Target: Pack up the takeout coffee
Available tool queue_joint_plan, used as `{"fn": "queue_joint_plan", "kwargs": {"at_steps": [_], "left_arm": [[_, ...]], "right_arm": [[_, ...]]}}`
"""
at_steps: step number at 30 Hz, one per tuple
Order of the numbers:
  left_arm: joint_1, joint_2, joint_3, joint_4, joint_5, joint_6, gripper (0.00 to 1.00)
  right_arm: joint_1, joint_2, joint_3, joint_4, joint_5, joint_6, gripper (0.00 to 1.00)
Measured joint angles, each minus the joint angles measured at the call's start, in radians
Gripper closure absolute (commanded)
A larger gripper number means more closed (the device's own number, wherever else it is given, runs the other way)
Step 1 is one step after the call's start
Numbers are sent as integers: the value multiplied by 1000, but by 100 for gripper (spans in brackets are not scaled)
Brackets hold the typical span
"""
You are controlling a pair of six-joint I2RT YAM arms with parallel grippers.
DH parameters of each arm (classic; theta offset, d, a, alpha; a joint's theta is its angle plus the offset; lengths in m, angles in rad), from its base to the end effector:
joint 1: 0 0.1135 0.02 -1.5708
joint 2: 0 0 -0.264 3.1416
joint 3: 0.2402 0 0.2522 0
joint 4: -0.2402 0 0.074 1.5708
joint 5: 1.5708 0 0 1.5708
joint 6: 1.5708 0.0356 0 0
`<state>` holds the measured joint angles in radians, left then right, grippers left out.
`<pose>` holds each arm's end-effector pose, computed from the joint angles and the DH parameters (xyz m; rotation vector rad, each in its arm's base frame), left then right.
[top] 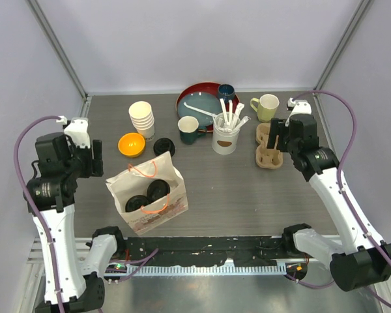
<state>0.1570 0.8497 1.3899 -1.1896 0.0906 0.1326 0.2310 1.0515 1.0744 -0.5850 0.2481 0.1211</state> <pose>0.1112 0.0143 0.4230 0.0228 2.2176 0.0593 0.2204 0.0428 0.3505 0.0291 2.1140 -0.0550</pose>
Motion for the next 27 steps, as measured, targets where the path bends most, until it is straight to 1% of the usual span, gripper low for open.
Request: {"fn": "queue_joint_plan", "kwargs": {"at_steps": [5,8,15,19,27], "left_arm": [[0,-1,-127,112,-91,-29,29],[0,4,-178,162,-122,-49,28],[0,-6,-237,267,-165,-85,27],[9,-14,-328,355,-205,-99,27],[32,-5,-499,533,-210,-103,27]], "right_arm": [[-20,-74,-97,98,11,14,22],[-22,-90,-141,158,14,14,22],[-23,-93,-222,249,28,14,22],[-23,-109,-281,312,71,16,22],[-24,-164,-397,471,164,37,22]]}}
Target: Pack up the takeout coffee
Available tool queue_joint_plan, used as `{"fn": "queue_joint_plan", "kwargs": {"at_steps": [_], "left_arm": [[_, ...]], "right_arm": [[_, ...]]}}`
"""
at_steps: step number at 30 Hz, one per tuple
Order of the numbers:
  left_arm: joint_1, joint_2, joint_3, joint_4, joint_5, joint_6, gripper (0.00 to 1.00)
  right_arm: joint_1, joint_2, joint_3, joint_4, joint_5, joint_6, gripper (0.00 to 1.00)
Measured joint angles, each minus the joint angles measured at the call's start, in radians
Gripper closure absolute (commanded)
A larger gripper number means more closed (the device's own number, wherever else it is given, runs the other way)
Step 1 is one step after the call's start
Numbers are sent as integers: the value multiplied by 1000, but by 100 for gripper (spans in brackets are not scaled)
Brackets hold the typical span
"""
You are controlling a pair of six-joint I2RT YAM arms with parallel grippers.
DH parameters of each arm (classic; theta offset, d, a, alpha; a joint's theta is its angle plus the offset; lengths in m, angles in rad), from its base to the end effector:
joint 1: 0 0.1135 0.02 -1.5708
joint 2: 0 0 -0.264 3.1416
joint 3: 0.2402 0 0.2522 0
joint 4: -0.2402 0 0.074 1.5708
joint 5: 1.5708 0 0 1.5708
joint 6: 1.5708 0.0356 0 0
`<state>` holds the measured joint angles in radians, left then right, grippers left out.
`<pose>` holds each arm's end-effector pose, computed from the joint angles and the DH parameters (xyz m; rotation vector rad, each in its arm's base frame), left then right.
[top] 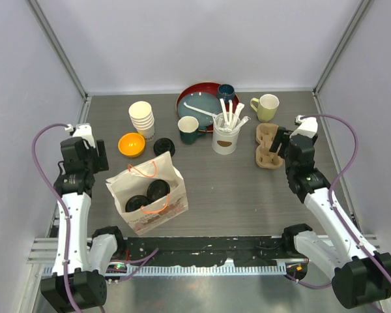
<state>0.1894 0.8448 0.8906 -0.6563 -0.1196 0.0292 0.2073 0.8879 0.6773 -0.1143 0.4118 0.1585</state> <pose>0.1723 0.0374 0.3194 -0.2429 2.1741 0.2543 0.2051 0.0286 0.2917 0.2323 1.8555 -0.1382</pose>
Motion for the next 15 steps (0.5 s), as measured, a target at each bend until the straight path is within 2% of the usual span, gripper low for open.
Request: {"fn": "queue_joint_plan", "kwargs": {"at_steps": [8,15], "left_arm": [[17,4,-172,208,7,0,26],[17,10,-212,272,47,0,26]], "right_arm": [[0,-27,-83,120,5,3,22],[0,-29,-97,163,6,3,21]]}}
